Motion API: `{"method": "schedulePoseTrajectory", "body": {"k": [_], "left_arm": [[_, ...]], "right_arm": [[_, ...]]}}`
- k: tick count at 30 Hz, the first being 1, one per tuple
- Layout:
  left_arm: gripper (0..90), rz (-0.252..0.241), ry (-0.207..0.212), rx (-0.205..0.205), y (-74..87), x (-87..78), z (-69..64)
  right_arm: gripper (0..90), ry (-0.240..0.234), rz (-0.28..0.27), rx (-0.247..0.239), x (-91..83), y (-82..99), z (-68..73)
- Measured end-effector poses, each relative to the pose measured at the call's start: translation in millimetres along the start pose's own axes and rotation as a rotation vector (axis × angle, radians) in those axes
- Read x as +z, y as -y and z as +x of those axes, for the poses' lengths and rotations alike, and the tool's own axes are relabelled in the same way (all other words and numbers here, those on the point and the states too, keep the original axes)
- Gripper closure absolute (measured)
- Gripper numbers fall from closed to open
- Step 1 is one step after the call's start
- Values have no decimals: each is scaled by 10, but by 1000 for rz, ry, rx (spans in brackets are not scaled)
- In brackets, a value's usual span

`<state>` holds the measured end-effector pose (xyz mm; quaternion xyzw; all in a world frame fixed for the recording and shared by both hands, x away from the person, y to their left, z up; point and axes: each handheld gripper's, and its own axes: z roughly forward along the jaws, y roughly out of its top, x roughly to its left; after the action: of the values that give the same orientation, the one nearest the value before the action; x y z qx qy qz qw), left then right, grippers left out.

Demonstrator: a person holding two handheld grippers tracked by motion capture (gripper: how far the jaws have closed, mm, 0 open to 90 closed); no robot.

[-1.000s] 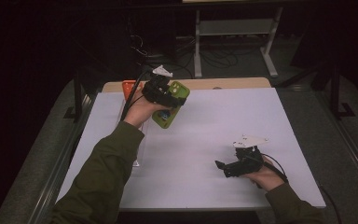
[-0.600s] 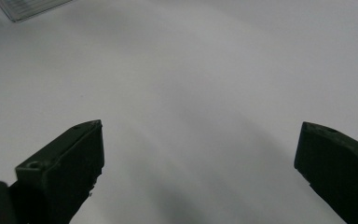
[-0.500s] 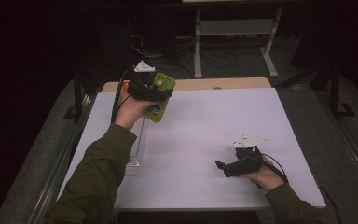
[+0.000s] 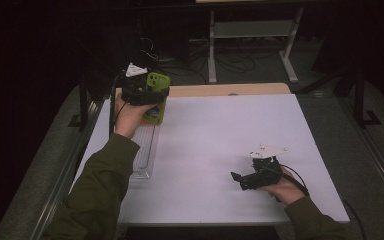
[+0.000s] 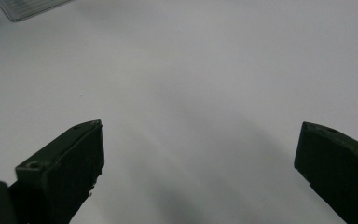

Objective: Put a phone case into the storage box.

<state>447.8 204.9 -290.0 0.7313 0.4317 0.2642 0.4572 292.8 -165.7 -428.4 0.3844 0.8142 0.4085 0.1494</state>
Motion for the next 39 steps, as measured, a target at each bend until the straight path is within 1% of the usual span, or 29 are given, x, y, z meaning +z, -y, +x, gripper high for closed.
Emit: {"method": "schedulePoseTrajectory", "body": {"k": [4, 6, 9, 12, 14, 18, 24, 26, 32, 34, 37, 38, 39], "left_arm": [[159, 2, -35, -11, 30, -10, 81], [158, 3, -51, -18, 43, -11, 121], [158, -4, -73, -35, 57, -9, 173], [157, -5, -96, -43, 66, -6, 216], [157, -12, -107, -51, 76, 10, 236], [157, -7, -130, -65, 116, 52, 264], [156, 13, -156, -80, 185, 122, 321], [156, 15, -175, -83, 211, 143, 339], [156, 32, -194, -106, 284, 215, 399], [156, 34, -200, -106, 297, 230, 404], [156, 36, -209, -113, 318, 256, 419], [156, 36, -215, -106, 324, 262, 428], [156, 37, -217, -114, 334, 270, 429]], "right_arm": [[10, 1, 1, 2, 2, 0, 2], [10, 2, 3, -9, 2, 2, -5], [10, 4, -2, -6, 5, 0, -4], [10, 3, -3, -3, 4, 0, -4], [10, 3, -3, -2, 4, 0, -4], [10, 3, -3, -5, 4, 1, -7], [10, 2, -6, -7, 0, 2, -13], [10, 2, -5, -8, 0, 2, -17], [10, 1, -4, -6, 0, 2, -15], [10, 2, 0, -17, -2, 2, -23], [10, 3, -3, -15, -2, 3, -24], [10, 2, -2, -15, -2, 3, -25], [10, 1, -1, -16, -2, 4, -25]]}}
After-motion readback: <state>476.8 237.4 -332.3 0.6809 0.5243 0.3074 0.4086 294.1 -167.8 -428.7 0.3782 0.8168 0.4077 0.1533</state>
